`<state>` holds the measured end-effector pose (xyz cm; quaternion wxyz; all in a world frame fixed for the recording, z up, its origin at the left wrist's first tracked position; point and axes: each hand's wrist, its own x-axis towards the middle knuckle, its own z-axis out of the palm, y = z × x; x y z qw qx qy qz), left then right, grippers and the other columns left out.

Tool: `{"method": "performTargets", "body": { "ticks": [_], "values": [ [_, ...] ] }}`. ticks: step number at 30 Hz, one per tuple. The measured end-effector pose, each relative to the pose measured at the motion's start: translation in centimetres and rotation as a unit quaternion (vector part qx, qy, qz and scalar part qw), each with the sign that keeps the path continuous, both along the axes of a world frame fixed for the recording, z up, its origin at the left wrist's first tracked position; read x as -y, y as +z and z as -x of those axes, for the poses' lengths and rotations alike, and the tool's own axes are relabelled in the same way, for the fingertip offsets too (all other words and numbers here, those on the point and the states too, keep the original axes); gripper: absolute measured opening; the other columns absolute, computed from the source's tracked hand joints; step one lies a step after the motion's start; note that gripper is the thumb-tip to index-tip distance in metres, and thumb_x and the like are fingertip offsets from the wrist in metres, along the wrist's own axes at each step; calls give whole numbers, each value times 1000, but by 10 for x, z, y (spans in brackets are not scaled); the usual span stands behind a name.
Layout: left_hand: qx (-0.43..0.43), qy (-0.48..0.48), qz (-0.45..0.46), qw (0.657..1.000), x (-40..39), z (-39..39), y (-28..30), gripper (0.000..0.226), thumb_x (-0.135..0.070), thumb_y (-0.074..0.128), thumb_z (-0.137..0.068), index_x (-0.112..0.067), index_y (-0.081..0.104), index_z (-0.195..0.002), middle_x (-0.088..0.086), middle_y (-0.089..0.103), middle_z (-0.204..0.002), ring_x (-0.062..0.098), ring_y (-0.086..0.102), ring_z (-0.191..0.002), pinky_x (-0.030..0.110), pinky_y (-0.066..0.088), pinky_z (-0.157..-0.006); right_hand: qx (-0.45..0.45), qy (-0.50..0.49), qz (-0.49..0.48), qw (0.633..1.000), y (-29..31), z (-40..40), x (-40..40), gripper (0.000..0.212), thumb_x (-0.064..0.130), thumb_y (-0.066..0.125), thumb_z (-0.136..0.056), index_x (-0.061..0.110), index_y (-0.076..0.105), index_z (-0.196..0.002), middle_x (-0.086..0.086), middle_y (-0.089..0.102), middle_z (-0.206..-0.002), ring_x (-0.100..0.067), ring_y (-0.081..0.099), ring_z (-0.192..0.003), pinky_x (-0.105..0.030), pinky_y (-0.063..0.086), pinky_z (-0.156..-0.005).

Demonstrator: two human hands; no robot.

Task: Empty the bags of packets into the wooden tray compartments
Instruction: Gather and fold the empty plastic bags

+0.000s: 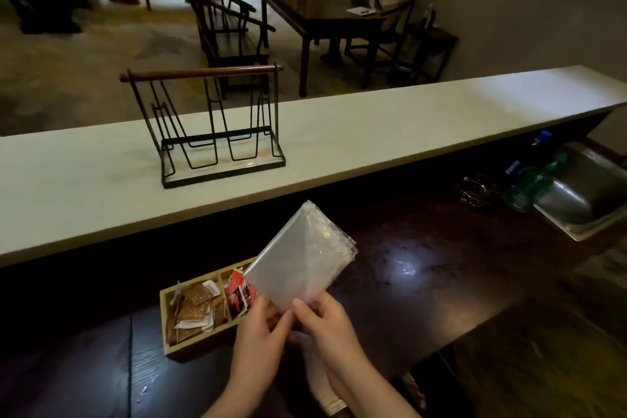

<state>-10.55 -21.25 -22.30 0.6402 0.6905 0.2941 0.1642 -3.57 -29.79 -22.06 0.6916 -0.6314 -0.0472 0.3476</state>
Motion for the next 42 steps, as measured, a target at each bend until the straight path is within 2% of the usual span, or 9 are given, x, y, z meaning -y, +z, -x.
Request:
{"method": "performTargets", "body": {
  "ticks": [6,9,12,15,18,23,27,34,42],
  "values": [
    [-41,-134,-92,986,20,-25,-19,25,-15,64,-83,-32,52,-95,-14,69,-88,7,67,-78,38,55,-74,19,-116,62,991,-27,-25,45,14,3,54,-92,2,63,-102,-20,72,-96,-36,70,-88,-50,55,-82],
    [-71,-153,-167,971,35,-48,-31,22,-20,59,-82,-38,49,-92,-12,64,-83,5,61,-77,38,53,-74,-20,-162,59,985,-42,-47,81,12,2,49,-94,-3,56,-102,-17,69,-87,-21,70,-66,-29,57,-59],
    [-72,-175,-243,951,56,-81,-45,16,-21,56,-86,-33,51,-95,-15,58,-93,3,57,-87,32,49,-79,-39,-200,68,977,-66,-72,115,9,1,48,-95,1,56,-99,-17,63,-84,-15,67,-53,-20,52,-47],
    [-86,-238,-330,909,81,-120,-78,20,-30,48,-87,-27,52,-106,-11,56,-108,9,52,-103,27,43,-87,-47,-245,86,965,-93,-95,155,10,1,47,-95,4,55,-91,-16,59,-79,-12,66,-49,-18,51,-44],
    [-97,-307,-389,863,114,-163,-121,32,-34,44,-84,-24,55,-112,-5,60,-123,14,54,-114,22,33,-96,-54,-304,122,943,-127,-111,206,11,4,48,-96,-2,57,-99,-15,61,-79,-14,66,-56,-20,52,-48],
    [-125,-354,-496,783,145,-208,-165,47,-33,41,-85,-23,54,-129,-2,50,-143,20,46,-132,36,24,-109,-97,-419,169,887,-184,-115,275,13,9,49,-96,10,59,-105,-13,66,-86,-20,61,-64,-19,51,-49],
    [-166,-377,-560,719,159,-216,-179,49,-36,37,-89,-26,46,-136,0,42,-149,23,37,-138,46,26,-111,-175,-481,185,839,-237,-109,314,8,8,49,-96,12,56,-96,-14,61,-83,-13,61,-51,-19,50,-44],
    [-176,-364,-582,706,165,-219,-177,50,-34,33,-89,-26,48,-136,0,45,-147,24,39,-137,48,27,-110,-346,-487,156,786,-319,-131,328,24,13,50,-95,-2,59,-112,-8,65,-80,-17,57,-65,-26,47,-57],
    [-151,-348,-592,711,165,-219,-185,49,-32,35,-88,-26,46,-136,0,44,-147,23,36,-138,48,26,-110,-391,-503,84,766,-374,-168,328,35,27,47,-98,7,50,-127,-7,66,-88,-21,63,-80,-30,55,-58]
  ]
}}
